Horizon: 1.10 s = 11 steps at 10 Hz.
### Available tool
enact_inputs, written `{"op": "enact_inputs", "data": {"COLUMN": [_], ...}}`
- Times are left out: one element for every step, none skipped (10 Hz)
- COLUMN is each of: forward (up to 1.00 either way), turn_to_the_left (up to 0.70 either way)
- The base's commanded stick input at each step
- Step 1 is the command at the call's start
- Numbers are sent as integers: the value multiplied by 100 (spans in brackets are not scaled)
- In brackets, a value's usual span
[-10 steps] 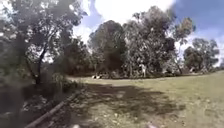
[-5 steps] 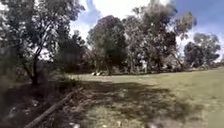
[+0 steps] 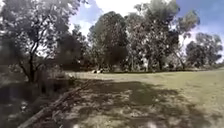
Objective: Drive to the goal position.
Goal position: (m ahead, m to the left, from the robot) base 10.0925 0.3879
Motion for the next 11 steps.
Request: {"op": "enact_inputs", "data": {"forward": [70, 70, 70, 70, 70, 70, 70, 70, 70, 70, 70], "turn_to_the_left": [-35, -35, -28, 0, 0, 0, 0, 0, 0, 0, 0]}}
